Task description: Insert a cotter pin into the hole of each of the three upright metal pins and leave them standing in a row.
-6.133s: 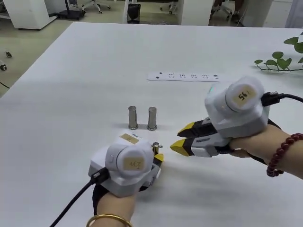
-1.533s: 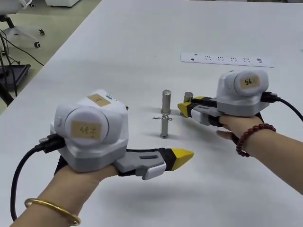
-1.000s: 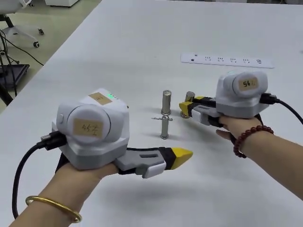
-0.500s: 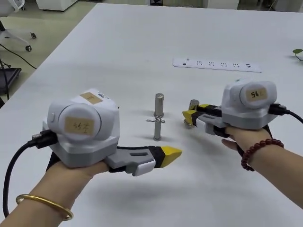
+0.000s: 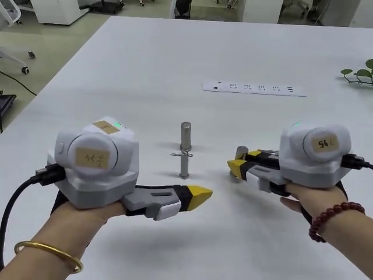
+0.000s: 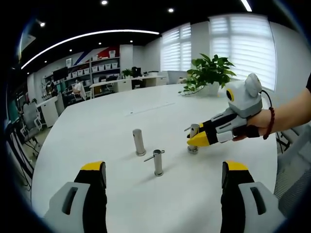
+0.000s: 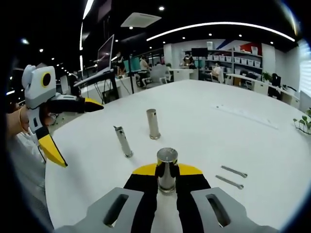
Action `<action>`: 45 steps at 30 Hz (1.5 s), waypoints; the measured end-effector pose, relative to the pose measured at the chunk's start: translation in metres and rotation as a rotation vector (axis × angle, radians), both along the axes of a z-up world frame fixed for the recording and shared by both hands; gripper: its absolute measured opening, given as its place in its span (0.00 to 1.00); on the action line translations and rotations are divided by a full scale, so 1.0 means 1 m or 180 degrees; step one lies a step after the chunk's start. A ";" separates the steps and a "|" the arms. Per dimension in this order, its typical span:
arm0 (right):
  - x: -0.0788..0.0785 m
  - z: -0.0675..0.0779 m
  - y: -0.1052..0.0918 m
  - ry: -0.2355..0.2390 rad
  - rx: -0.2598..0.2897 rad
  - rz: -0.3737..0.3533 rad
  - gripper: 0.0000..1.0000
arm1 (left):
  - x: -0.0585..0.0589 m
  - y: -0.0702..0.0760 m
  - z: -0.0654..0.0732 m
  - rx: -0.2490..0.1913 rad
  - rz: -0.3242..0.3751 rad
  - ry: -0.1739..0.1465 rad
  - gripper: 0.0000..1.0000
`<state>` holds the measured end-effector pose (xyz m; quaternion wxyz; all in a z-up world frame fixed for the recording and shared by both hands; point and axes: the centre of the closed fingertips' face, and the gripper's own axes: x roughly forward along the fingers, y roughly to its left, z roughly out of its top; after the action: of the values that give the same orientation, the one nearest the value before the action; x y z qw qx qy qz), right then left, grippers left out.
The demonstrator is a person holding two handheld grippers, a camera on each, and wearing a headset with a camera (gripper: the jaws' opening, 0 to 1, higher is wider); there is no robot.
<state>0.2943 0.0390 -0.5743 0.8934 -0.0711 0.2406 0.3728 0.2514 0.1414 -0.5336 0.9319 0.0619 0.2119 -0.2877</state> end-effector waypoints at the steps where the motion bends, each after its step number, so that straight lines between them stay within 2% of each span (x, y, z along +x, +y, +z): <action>1: -0.001 -0.001 -0.001 0.0003 0.0000 0.0001 0.08 | 0.000 0.000 0.000 0.0010 -0.0003 0.0000 0.99; 10: -0.011 -0.010 -0.004 0.0053 -0.0052 0.0052 0.08 | -0.003 0.001 -0.004 0.0019 -0.0005 0.0025 0.99; 29: -0.022 -0.014 -0.007 -0.0070 -0.0174 0.0118 0.09 | -0.004 -0.002 -0.007 -0.0032 -0.0040 0.0070 0.99; 36: -0.023 -0.014 -0.006 -0.0026 -0.0151 0.0078 0.09 | -0.006 -0.004 -0.009 -0.0054 -0.0060 0.0109 0.99; 37: -0.023 -0.014 -0.006 -0.0019 -0.0142 0.0073 0.10 | -0.006 -0.004 -0.009 -0.0059 -0.0059 0.0108 0.99; 39: -0.027 -0.019 -0.006 0.0135 -0.0127 0.0077 0.15 | -0.006 -0.004 -0.009 -0.0076 -0.0053 0.0120 0.99; 41: -0.026 -0.018 -0.006 0.0040 -0.0177 0.0104 0.17 | -0.006 -0.004 -0.010 -0.0071 -0.0054 0.0133 0.99; 45: -0.029 -0.016 -0.004 0.0049 -0.0159 0.0163 0.20 | -0.007 -0.004 -0.011 -0.0058 -0.0054 0.0145 0.99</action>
<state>0.2649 0.0353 -0.5904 0.8796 -0.0966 0.2549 0.3900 0.2447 0.1378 -0.5445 0.9249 0.0486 0.2300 -0.2989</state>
